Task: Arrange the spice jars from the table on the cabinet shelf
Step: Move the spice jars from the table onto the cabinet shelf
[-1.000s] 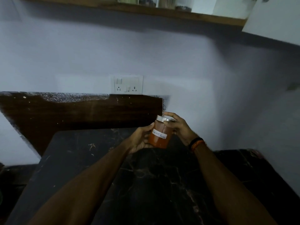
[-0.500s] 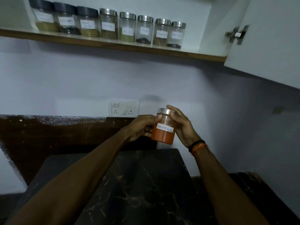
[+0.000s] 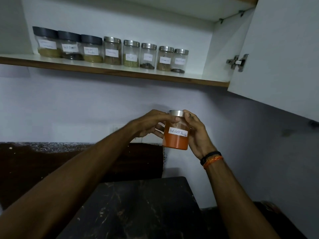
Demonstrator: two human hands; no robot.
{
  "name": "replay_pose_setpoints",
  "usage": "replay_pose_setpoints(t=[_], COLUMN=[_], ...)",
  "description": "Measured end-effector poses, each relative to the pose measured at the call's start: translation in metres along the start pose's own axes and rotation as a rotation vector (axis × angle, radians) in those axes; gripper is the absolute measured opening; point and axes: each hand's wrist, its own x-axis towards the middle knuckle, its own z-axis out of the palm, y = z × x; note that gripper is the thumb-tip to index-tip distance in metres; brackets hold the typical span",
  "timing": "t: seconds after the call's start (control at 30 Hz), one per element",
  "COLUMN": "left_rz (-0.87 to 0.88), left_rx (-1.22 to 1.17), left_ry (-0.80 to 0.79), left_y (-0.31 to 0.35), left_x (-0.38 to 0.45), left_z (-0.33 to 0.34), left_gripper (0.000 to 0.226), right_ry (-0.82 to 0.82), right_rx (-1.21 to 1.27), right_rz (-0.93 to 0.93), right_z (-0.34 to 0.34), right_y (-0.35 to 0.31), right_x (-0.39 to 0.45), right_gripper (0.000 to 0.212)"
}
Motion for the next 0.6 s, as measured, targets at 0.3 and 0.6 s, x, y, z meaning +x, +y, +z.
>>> replay_pose_setpoints(t=[0.3, 0.6], left_rz=[0.029, 0.066], left_rx=[-0.046, 0.074], left_ry=[0.030, 0.038], left_y=[0.007, 0.035], left_x=[0.019, 0.038], left_z=[0.010, 0.004], left_gripper=[0.058, 0.058], right_ry=[0.029, 0.042], right_rx=[-0.029, 0.029], right_rz=[0.004, -0.030], right_z=[-0.002, -0.007], right_y=[-0.013, -0.025], right_x=[0.010, 0.028], right_gripper=[0.046, 0.055])
